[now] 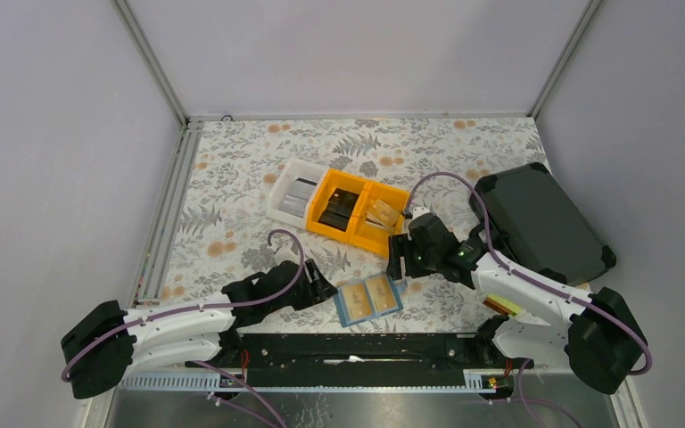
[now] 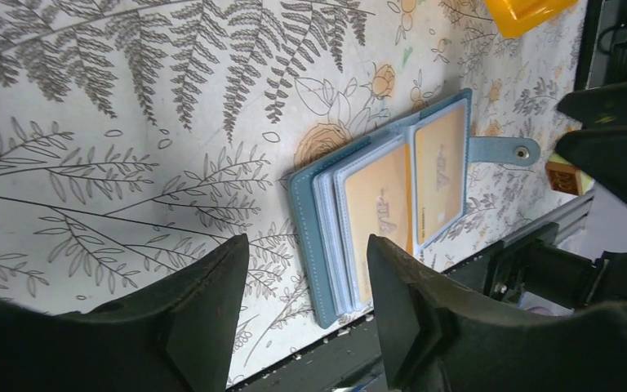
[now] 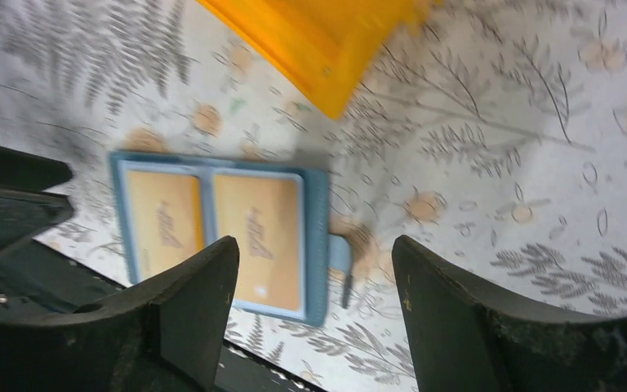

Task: Put the credit cards into the card holder
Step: Insert the credit card into the card holder.

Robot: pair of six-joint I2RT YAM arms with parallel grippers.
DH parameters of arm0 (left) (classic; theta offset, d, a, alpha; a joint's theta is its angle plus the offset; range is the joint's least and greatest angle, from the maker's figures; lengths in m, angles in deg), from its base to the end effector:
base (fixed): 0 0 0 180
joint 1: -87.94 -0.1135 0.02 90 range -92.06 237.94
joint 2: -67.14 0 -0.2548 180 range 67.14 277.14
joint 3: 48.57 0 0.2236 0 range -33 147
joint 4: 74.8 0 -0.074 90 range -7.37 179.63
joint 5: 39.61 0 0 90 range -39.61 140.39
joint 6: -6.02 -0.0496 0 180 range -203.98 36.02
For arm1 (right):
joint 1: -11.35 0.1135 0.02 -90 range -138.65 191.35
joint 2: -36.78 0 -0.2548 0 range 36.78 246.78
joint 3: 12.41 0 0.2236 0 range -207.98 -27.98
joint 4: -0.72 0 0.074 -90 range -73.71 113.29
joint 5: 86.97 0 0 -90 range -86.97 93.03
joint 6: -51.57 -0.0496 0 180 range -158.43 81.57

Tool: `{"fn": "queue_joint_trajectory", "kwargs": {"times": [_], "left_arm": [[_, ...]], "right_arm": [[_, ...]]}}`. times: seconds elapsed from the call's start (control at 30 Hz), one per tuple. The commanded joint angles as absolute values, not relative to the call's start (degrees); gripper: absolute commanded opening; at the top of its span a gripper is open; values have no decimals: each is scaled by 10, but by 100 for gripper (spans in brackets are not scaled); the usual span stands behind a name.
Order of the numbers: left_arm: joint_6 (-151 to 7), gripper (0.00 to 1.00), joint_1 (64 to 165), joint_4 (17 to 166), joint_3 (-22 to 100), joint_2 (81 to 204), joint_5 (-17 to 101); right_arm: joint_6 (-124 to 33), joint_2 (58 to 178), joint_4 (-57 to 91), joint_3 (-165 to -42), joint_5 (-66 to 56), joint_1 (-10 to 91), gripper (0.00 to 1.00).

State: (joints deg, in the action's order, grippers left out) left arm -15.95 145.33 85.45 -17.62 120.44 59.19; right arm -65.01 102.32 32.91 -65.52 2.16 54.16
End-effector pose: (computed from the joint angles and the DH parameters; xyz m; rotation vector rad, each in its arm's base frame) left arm 0.0957 -0.1356 0.1503 -0.3148 2.4651 -0.8928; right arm 0.1615 0.1506 0.2105 -0.3511 2.4076 0.5942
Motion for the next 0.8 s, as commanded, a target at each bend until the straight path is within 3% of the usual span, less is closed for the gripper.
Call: {"fn": "queue_joint_trajectory", "kwargs": {"times": [0.0,0.33,0.53,0.77], "left_arm": [[-129,58,1453,905,-183,1204,569],[-103,59,1453,949,-183,1285,523],[-88,59,1453,1020,-192,1344,489],[-82,58,1455,1097,-213,1338,501]], "right_arm": [[-657,1012,367,-629,32,526,75],[-686,1025,346,-598,-22,526,64],[-694,1049,310,-590,-57,525,50],[-699,1064,290,-577,-81,525,27]]}}
